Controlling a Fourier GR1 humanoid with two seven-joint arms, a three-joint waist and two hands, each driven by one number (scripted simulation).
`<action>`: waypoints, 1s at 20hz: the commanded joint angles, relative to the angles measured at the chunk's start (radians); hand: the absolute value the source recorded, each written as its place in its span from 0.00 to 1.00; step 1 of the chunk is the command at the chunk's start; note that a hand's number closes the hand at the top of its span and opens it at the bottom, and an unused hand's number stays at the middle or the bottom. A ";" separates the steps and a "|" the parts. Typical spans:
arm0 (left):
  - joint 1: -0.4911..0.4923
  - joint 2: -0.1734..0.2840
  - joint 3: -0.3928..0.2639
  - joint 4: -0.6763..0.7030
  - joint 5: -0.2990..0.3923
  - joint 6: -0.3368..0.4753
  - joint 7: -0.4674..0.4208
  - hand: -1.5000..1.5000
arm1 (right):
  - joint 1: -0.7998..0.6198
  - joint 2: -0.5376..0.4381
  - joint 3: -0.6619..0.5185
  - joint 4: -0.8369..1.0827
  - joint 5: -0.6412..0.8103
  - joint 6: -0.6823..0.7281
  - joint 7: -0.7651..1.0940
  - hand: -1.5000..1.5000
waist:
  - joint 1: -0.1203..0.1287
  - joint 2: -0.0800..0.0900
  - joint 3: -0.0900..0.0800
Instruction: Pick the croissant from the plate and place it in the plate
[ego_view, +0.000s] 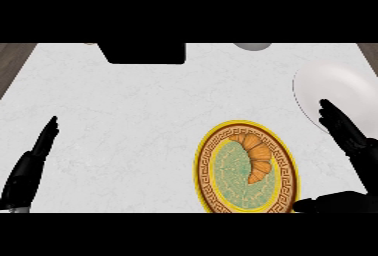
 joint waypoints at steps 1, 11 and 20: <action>-0.026 -0.002 0.019 -0.004 -0.002 -0.013 0.018 0.50 | -0.116 -0.004 0.057 0.099 0.016 0.071 0.099 0.00 | 0.002 0.001 0.001; -0.018 -0.054 0.027 0.025 -0.053 -0.006 -0.014 0.50 | -0.224 -0.004 0.103 0.342 0.085 0.302 0.057 0.00 | -0.003 0.000 0.001; -0.026 -0.067 0.087 -0.021 -0.085 -0.059 0.050 0.50 | -0.183 0.108 0.114 0.377 0.217 0.396 -0.008 0.00 | -0.011 -0.002 0.001</action>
